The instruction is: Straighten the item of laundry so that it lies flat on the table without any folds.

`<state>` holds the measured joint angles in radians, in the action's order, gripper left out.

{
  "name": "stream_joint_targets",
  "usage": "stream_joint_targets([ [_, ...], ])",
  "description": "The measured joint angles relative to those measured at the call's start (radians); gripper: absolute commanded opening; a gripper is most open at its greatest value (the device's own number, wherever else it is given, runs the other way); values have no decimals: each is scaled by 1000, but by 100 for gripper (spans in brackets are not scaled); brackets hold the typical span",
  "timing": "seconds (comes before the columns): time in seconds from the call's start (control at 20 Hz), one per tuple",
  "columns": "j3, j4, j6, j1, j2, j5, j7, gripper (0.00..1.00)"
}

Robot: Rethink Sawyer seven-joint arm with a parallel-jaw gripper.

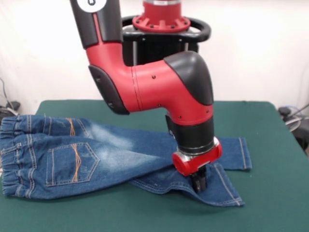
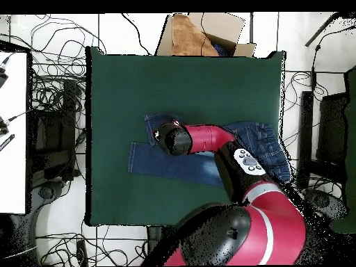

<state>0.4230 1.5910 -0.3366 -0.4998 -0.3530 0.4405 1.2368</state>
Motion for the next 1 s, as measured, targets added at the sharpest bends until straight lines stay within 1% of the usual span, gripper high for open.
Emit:
stream_joint_targets([
  [0.25, 0, 8, 73, 3, 4, -5, 0, 0],
  [0.4, 0, 8, 157, 12, 16, -6, 0, 0],
  [0.5, -3, 9, 235, 25, 27, -10, 3, 0],
  [0.6, -5, 9, 266, 34, 31, -15, 3, 0],
  [0.7, -13, 9, 325, 66, 38, -36, 3, 0],
  [1.0, -38, 9, 363, 139, 40, -106, 3, 0],
])
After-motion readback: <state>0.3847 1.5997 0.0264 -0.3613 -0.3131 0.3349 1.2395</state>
